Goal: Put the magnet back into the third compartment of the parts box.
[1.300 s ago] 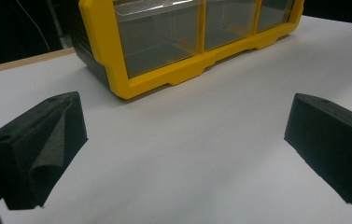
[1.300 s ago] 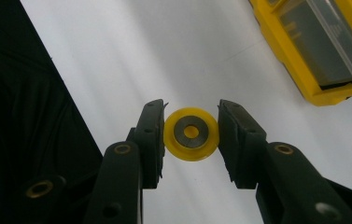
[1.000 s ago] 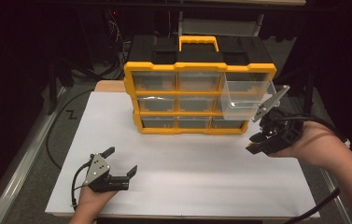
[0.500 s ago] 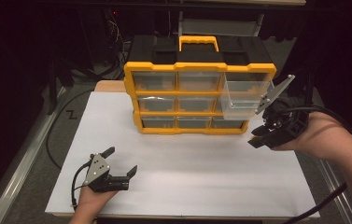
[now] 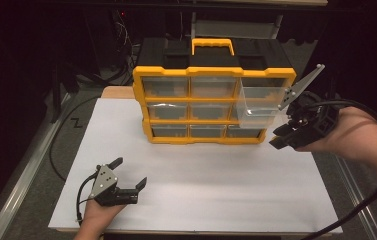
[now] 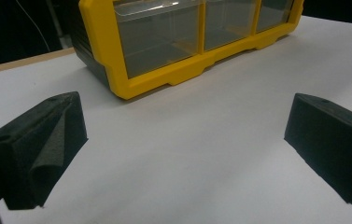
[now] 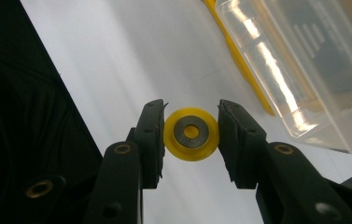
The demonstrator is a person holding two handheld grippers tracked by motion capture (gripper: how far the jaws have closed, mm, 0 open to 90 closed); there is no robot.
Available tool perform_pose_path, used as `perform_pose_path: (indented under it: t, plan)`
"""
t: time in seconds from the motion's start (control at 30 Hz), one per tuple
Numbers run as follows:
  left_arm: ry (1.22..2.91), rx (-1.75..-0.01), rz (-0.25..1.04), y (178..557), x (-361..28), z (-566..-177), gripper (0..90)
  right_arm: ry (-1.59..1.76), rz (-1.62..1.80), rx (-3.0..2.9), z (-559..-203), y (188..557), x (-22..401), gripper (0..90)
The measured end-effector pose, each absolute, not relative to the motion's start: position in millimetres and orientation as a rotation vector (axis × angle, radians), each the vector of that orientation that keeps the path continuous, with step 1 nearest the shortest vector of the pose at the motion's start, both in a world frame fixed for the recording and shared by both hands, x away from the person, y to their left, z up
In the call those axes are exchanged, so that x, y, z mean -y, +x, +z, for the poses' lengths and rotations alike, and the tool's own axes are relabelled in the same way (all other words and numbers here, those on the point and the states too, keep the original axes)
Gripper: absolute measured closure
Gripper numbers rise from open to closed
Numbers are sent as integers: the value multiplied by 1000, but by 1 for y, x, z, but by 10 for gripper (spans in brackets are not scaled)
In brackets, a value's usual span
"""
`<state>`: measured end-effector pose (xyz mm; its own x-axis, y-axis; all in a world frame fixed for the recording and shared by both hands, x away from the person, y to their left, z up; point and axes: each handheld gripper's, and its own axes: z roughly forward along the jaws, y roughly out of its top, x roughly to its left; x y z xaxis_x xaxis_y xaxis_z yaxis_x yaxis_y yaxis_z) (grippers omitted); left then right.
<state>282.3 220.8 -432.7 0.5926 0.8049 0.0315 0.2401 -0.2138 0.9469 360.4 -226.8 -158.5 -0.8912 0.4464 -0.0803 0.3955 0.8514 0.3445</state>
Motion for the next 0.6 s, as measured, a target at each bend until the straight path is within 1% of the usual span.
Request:
perform_pose_path:
  t: [0.6]
  plan:
    - [1751,-865,658,283,-221,-433,2,657,472,-2858,-130,364,225,649]
